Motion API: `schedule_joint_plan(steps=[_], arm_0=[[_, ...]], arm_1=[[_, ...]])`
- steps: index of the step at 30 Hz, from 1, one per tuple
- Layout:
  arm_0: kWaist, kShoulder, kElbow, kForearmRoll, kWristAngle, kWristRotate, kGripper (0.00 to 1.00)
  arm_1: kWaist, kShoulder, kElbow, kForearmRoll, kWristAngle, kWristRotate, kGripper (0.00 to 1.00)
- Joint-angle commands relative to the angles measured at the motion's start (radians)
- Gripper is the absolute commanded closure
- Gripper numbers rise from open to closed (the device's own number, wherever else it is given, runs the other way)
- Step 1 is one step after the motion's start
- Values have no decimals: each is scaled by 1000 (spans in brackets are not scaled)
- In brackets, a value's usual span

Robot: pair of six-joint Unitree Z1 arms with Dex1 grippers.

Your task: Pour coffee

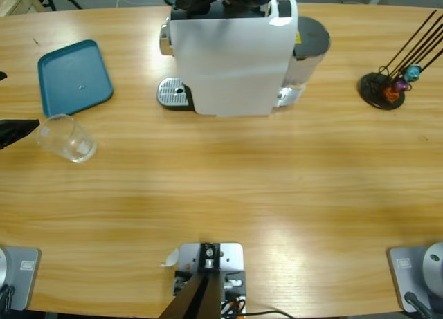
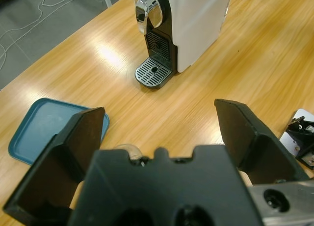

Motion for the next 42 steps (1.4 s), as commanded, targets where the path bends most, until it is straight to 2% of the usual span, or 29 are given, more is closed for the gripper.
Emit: schedule_joint_plan(steps=[1, 26, 42], arm_0=[[3, -2, 53, -10, 15, -14, 32], [4, -3, 87, -35, 16, -23, 32], [3, -3, 99, -51, 12, -28, 32]], arm_1=[[-22, 45, 3, 20, -21, -27, 1000], [-31, 75, 3, 61, -97, -39, 1000], [-31, 75, -7, 61, -189, -57, 1000]])
